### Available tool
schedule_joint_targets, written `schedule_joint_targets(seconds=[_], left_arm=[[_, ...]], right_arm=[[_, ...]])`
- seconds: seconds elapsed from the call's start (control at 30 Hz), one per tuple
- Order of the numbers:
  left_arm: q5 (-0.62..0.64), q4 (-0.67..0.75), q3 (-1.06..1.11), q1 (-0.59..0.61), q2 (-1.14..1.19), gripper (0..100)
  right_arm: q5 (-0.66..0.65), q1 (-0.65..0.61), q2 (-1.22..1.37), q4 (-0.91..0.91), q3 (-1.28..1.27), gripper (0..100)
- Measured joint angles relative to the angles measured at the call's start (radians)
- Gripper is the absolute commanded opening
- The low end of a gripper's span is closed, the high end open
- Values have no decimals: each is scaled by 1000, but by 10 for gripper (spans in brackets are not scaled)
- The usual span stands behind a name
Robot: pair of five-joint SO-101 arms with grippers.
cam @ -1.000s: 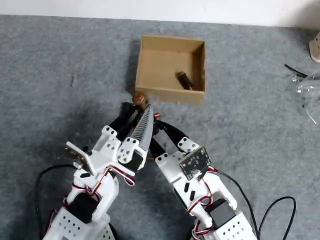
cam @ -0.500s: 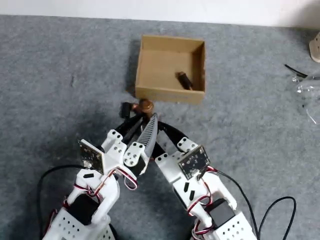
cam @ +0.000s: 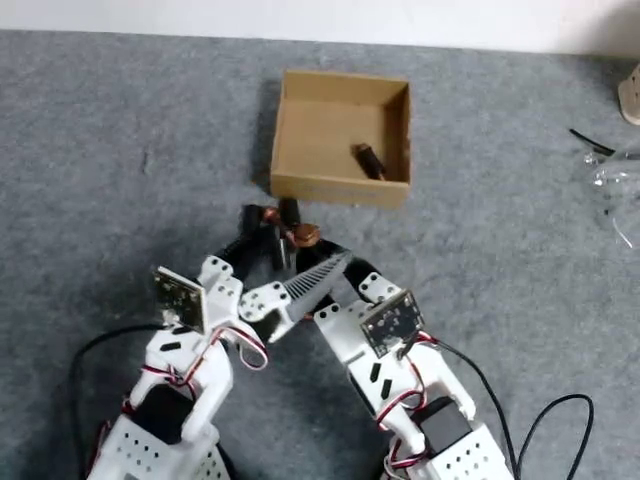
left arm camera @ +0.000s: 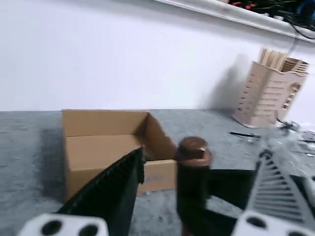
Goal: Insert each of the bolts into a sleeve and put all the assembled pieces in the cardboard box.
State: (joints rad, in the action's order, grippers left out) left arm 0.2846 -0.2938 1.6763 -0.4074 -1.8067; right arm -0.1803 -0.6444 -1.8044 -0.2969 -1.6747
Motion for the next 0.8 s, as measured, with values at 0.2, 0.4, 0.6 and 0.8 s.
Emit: schedule_joint_targets(seconds=[0.2,0.4,0.6,0.8], left_arm=[[118,0,0,101,0,347],[319,0,-6,287,0,347],[339,0,-6,315,0,281],[293,0,-6,315,0,27]], right_arm=[[0,0,0,0,0,4],[0,0,0,0,0,4],[0,0,0,0,0,4],[0,0,0,0,0,4]])
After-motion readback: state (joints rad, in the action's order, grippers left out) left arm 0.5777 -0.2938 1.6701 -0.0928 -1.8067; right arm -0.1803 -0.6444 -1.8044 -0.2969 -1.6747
